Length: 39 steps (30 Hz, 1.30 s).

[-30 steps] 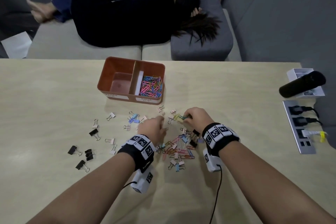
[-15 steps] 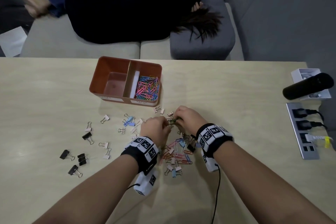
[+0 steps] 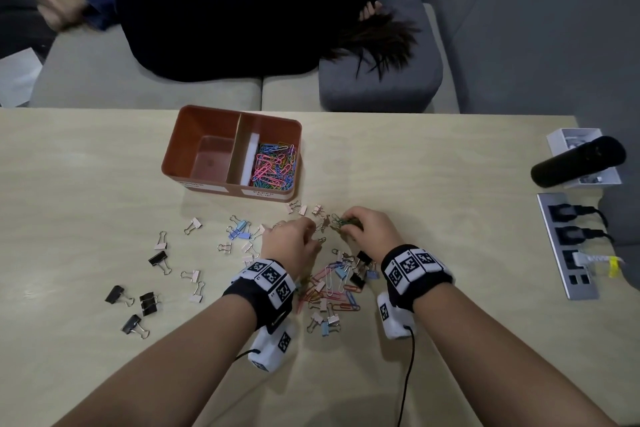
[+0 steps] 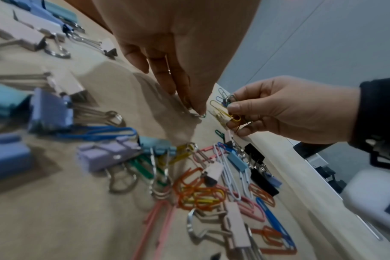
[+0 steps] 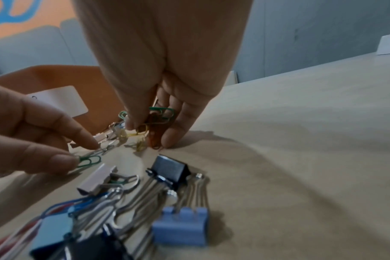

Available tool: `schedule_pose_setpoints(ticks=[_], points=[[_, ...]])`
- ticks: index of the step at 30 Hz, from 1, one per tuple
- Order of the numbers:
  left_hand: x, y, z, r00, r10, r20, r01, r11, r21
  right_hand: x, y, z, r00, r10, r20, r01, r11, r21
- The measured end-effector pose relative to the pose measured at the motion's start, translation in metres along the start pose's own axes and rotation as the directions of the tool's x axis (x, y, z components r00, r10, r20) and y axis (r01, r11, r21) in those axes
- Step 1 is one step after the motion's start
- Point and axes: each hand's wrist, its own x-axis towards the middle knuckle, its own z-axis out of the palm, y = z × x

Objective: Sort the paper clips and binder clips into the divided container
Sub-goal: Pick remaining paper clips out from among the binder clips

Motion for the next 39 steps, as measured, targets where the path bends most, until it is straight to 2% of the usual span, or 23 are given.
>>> schedule_pose_setpoints(ticks=[4,8,13,21,23,27,32,39], points=[[0.004,0.005,-0.001,1.0,0.006,-0.03,-0.006,1.0,0.003,0.001,0.006,-0.005,0.999,0.045,-0.018,-0.044,0.998,0.053],[0.012,0.008,-0.006,1.0,-0.005,-0.028,0.007,0.998,0.056,0.003,0.014,-0.007,0.992,0.125,-0.003,-0.122,0.975,0.187],[0.02,0.007,-0.01,0.998,-0.029,0.061,0.02,0.989,0.149,0.004,0.013,-0.014,0.984,0.174,0.029,-0.175,0.933,0.314],[0.011,-0.005,-0.015,0.997,-0.026,0.068,0.018,0.992,0.122,0.007,0.009,-0.014,0.983,0.18,0.043,-0.184,0.923,0.338],[0.007,-0.008,-0.02,0.997,-0.025,0.074,0.018,0.996,0.085,0.008,0.009,-0.011,0.983,0.177,0.048,-0.183,0.939,0.291],[0.002,-0.017,-0.027,0.997,0.007,0.075,-0.006,1.0,-0.013,0.008,0.0,-0.004,0.991,0.115,0.068,-0.116,0.993,0.011],[-0.003,-0.028,-0.031,1.0,0.018,0.01,-0.017,0.994,-0.108,0.014,-0.015,0.003,0.99,0.12,0.073,-0.099,0.966,-0.238],[-0.005,-0.037,-0.037,1.0,0.001,-0.007,-0.001,0.992,-0.128,0.023,-0.026,0.011,0.967,0.248,0.051,-0.214,0.909,-0.358]])
